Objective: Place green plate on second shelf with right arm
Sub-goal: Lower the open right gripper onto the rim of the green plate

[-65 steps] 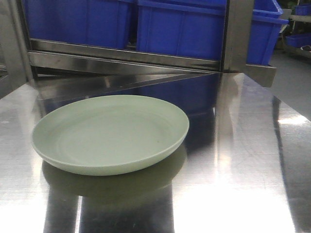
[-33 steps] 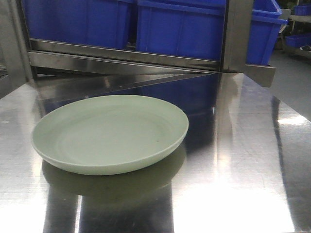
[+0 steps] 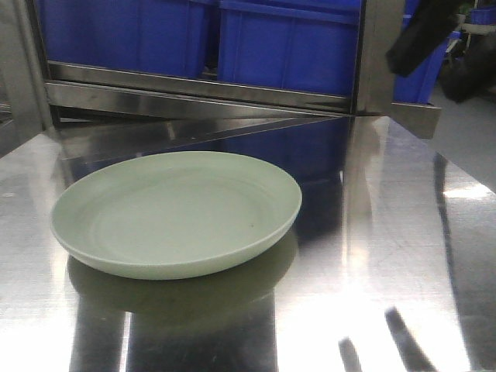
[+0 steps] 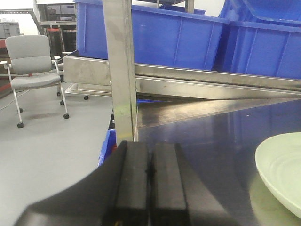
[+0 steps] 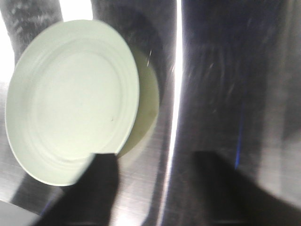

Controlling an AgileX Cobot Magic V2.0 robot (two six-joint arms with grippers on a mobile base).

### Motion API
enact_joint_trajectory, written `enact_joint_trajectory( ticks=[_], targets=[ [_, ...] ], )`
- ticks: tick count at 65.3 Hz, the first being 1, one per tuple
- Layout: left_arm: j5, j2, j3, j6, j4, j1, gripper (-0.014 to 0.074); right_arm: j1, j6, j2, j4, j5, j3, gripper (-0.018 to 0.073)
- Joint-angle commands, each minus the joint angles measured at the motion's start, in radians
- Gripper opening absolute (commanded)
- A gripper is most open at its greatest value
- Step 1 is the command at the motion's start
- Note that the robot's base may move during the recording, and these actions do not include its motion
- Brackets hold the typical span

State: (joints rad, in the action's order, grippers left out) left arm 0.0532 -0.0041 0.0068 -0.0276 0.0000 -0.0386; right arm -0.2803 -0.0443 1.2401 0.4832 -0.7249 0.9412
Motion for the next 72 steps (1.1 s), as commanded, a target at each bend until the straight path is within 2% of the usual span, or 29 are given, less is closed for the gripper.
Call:
enact_joint_trajectory(
  ticks=[1, 25, 42, 72],
  targets=[
    [-0.081, -0.016, 0.04, 0.002, 0.0, 0.0, 0.013, -0.002, 0.013, 0.022, 0.088, 0.031, 0.039, 0.0625],
    [-0.081, -0.016, 0.04, 0.002, 0.0, 0.0, 0.013, -0.015, 0.117, 0.165, 0.286, 0.054, 0.038, 0.0615],
    [-0.081, -0.016, 0.04, 0.002, 0.0, 0.0, 0.013, -0.132, 0.127, 0.281, 0.3, 0.147, 0.038, 0.0615],
    [-0.081, -0.016, 0.04, 0.002, 0.0, 0.0, 0.013, -0.14, 0.127, 0.335, 0.32, 0.223, 0.039, 0.0615]
  ],
)
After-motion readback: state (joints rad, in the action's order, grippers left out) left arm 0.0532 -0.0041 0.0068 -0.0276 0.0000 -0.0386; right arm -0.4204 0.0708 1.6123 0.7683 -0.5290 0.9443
